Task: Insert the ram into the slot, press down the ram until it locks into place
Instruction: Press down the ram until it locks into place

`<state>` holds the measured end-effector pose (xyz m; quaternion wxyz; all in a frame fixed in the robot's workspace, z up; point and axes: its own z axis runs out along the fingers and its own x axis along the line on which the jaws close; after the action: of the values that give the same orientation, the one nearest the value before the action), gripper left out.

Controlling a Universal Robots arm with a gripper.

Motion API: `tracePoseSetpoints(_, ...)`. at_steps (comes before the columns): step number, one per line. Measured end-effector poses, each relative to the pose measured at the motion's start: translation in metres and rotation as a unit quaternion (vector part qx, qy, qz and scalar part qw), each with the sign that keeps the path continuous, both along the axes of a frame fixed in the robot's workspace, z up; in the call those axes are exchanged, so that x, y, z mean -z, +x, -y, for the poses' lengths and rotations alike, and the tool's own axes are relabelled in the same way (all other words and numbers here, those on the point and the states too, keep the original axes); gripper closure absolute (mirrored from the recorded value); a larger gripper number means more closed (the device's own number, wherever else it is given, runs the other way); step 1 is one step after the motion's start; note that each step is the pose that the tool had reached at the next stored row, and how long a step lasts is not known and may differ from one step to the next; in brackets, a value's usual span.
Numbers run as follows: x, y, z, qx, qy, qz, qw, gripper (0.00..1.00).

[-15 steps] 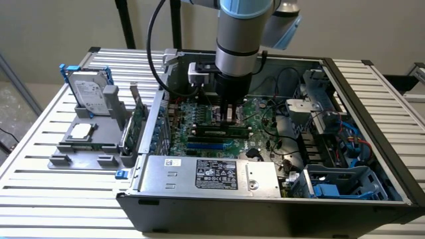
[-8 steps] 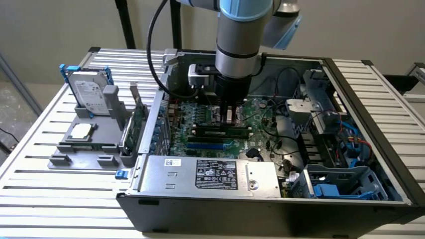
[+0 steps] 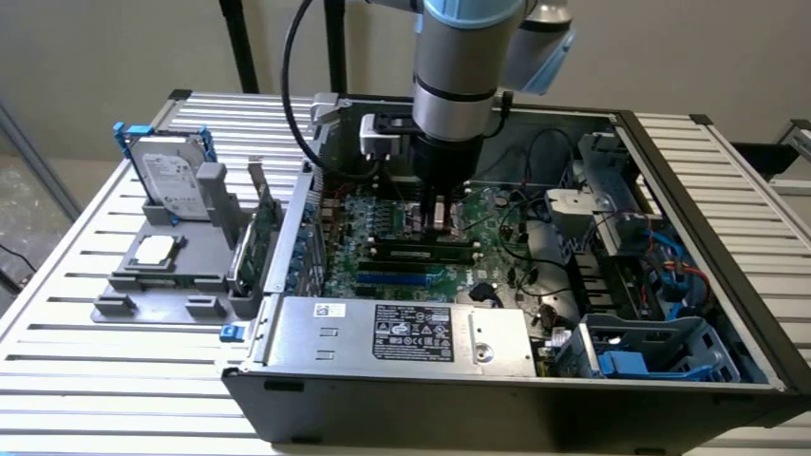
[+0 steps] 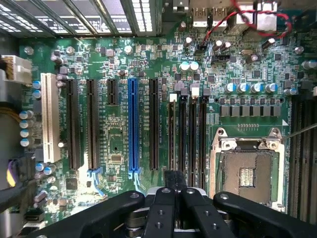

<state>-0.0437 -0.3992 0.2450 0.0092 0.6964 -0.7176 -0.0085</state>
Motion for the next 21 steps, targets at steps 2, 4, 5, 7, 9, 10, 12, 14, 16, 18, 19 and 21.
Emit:
tracePoseSetpoints(2, -0.0086, 0.004, 0.0001, 0.000, -0.0001, -0.0024, 1.0000, 0.89)
tracePoseSetpoints(4, -0.0148, 0.007, 0.0002, 0.000, -0.0001, -0.0037, 1.0000, 0.89)
tracePoseSetpoints(5, -0.0172, 0.007, 0.0003, 0.000, -0.0001, -0.0039, 1.0000, 0.89)
tracePoseSetpoints(7, -0.0207, 0.008, 0.0004, 0.000, -0.0002, -0.0041, 1.0000, 0.89)
tracePoseSetpoints(9, -0.0236, 0.008, 0.0005, 0.000, -0.0001, -0.0042, 1.0000, 0.89)
tracePoseSetpoints(10, -0.0237, 0.008, 0.0005, 0.000, 0.0000, -0.0041, 1.0000, 0.89)
tracePoseSetpoints(12, -0.0238, 0.008, 0.0005, 0.000, 0.0000, -0.0042, 1.0000, 0.89)
tracePoseSetpoints(14, -0.0238, 0.008, 0.0005, 0.000, -0.0001, -0.0042, 1.0000, 0.89)
tracePoseSetpoints(16, -0.0238, 0.008, 0.0005, 0.000, -0.0001, -0.0042, 1.0000, 0.89)
tracePoseSetpoints(18, -0.0238, 0.008, 0.0005, 0.000, -0.0001, -0.0042, 1.0000, 0.89)
tracePoseSetpoints(19, -0.0238, 0.008, 0.0005, 0.001, -0.0001, -0.0042, 1.0000, 0.89)
tracePoseSetpoints(21, -0.0238, 0.008, 0.0005, 0.013, -0.0001, -0.0042, 0.9999, 0.89)
